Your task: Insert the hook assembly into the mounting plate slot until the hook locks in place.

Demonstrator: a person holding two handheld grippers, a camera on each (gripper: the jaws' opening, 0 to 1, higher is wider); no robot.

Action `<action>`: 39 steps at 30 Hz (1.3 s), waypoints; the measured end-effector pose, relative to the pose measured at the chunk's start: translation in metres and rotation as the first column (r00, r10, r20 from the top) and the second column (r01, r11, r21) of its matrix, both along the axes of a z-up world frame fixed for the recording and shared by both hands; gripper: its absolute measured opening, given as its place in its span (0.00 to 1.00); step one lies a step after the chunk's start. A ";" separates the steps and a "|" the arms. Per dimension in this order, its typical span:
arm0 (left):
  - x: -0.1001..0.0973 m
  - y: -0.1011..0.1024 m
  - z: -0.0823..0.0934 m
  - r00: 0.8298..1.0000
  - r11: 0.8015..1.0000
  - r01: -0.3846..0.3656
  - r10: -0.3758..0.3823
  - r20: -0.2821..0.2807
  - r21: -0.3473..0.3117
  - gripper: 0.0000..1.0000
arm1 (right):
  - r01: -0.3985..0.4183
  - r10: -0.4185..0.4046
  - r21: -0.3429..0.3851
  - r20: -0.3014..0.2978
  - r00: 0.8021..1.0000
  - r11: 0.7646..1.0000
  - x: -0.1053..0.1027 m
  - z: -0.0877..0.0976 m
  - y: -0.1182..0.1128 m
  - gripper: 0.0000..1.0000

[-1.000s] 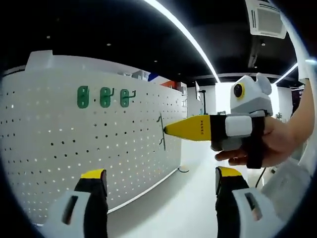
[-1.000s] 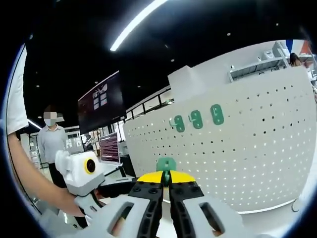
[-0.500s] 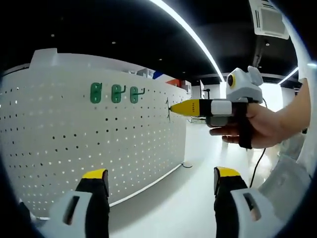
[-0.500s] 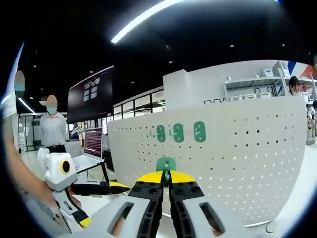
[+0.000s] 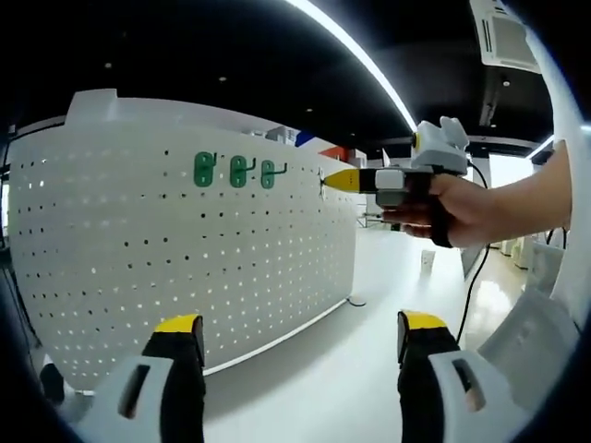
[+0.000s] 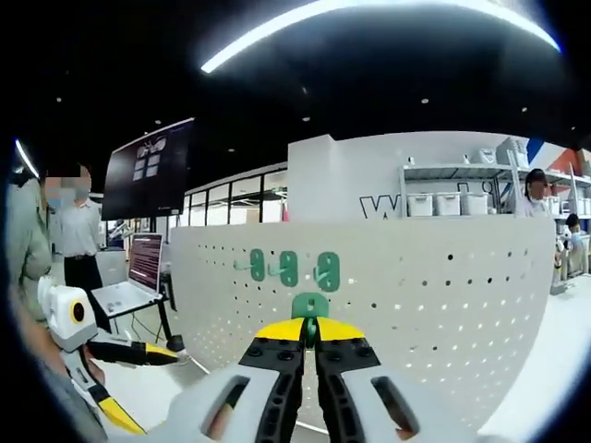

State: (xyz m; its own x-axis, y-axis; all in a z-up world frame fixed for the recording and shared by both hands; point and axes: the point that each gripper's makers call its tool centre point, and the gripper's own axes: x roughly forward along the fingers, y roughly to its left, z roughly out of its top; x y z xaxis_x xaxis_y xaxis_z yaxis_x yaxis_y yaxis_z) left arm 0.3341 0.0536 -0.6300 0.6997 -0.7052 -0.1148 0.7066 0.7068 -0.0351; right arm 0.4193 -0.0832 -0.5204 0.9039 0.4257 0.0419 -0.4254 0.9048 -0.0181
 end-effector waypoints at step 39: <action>-0.029 0.060 -0.012 0.990 0.990 -0.143 0.143 -0.014 -0.009 0.85 | 0.157 -0.155 -0.035 0.065 0.986 0.987 0.061 0.031 -0.031 0.01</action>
